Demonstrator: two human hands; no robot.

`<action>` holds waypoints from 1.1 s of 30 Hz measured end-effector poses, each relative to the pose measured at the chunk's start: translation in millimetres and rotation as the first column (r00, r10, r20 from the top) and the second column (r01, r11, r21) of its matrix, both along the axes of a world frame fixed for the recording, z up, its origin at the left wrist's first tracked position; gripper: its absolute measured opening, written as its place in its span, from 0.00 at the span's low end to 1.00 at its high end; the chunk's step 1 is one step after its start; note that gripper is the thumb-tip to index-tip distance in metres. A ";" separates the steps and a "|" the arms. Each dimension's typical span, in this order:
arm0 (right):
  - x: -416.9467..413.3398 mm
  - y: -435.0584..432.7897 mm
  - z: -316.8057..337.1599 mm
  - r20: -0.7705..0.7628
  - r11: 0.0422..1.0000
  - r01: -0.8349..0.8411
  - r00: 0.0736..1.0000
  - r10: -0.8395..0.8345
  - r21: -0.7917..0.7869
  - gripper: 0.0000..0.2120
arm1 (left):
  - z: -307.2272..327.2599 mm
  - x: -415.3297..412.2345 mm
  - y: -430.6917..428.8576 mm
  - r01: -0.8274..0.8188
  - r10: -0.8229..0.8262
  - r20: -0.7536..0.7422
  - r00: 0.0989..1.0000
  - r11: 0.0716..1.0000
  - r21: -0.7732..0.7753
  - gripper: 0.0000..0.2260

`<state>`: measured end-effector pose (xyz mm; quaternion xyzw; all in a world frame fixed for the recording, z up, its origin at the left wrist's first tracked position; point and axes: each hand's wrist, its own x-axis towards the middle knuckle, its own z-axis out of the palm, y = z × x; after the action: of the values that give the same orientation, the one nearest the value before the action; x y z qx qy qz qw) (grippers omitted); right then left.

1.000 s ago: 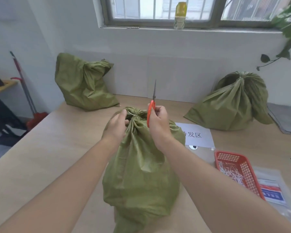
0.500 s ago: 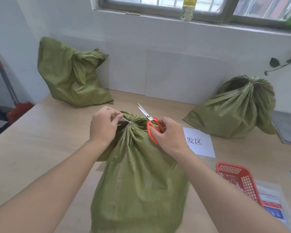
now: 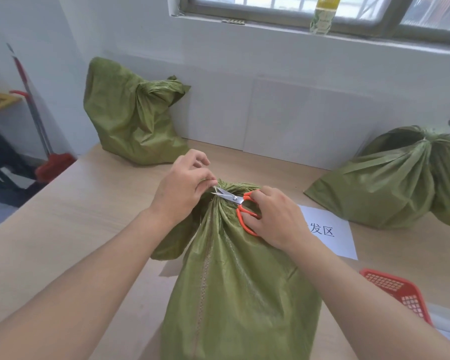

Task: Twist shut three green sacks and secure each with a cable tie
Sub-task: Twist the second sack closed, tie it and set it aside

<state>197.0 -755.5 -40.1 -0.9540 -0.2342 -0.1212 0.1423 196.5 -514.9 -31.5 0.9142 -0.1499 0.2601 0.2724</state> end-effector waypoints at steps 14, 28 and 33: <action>14.5 -1.2 -5.8 -0.040 0.999 -0.047 0.998 0.046 -0.021 0.15 | -4.6 12.6 0.0 0.002 -0.002 0.001 1.000 0.998 -0.062 0.08; 13.4 -9.3 -9.0 -0.214 0.979 0.119 0.973 -0.083 0.163 0.21 | -1.4 16.3 -12.9 -0.103 0.084 -0.071 0.994 0.937 -0.332 0.07; 9.7 -9.2 -1.2 -0.357 0.867 0.331 0.914 -0.194 0.374 0.16 | 6.6 7.5 -29.7 -0.162 0.115 -0.133 0.984 0.888 -0.430 0.07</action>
<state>206.7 -764.7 -41.3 -0.9297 -0.0434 -0.0376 0.3639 204.0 -544.6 -25.0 0.8496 -0.0074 0.2584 0.4597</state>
